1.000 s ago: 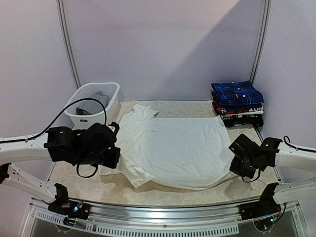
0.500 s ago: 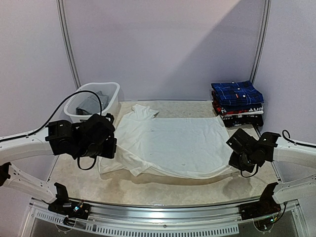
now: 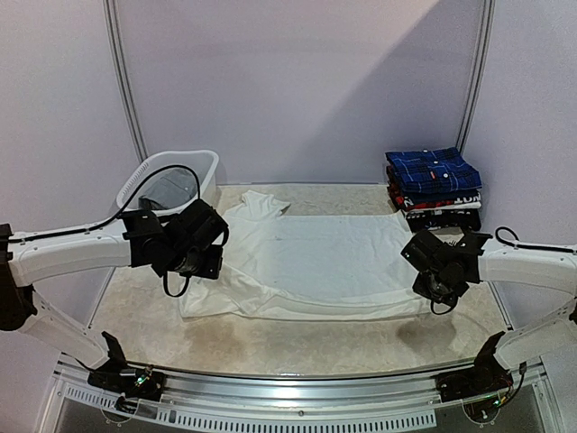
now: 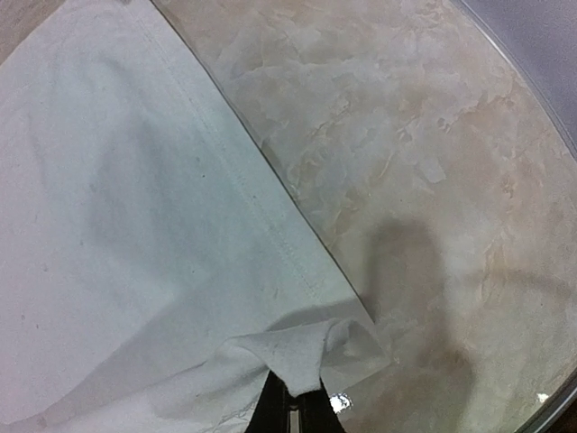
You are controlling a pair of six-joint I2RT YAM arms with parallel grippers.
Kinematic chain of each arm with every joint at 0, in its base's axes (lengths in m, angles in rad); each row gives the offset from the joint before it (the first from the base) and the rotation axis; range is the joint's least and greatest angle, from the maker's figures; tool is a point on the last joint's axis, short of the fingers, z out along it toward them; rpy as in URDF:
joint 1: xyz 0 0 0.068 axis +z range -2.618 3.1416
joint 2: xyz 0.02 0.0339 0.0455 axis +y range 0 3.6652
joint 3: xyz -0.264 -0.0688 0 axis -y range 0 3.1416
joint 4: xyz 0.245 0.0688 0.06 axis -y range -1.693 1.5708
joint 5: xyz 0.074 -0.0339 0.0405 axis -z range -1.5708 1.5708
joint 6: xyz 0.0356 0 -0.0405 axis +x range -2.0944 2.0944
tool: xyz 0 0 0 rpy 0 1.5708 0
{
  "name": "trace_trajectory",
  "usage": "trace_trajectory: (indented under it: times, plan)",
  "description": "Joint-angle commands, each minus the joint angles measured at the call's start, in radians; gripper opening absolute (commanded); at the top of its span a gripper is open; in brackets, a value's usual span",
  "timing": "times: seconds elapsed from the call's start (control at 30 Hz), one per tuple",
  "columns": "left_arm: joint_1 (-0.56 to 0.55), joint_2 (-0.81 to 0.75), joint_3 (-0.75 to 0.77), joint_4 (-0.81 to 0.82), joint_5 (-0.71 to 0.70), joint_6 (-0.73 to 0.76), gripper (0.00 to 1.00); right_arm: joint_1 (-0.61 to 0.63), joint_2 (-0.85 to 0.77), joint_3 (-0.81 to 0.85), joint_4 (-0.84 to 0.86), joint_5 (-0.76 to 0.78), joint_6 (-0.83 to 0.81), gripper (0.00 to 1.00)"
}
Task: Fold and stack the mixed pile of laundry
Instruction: Fold the flattened T-shirt at the center of the board.
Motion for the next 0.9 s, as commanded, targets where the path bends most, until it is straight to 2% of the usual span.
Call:
trace_trajectory:
  times: [0.0, 0.43, 0.87]
  plan:
    - [0.038, 0.034, 0.029, 0.012, -0.007, 0.019, 0.0, -0.03, 0.052, 0.035, 0.043, 0.024, -0.025, 0.0]
    - [0.068, 0.079, 0.017, 0.01, -0.03, -0.002, 0.0, -0.086, 0.187, 0.065, 0.118, -0.007, -0.08, 0.0]
    - [0.111, 0.127, 0.0, 0.044, -0.06, -0.016, 0.0, -0.11, 0.31, 0.132, 0.083, 0.087, -0.056, 0.0]
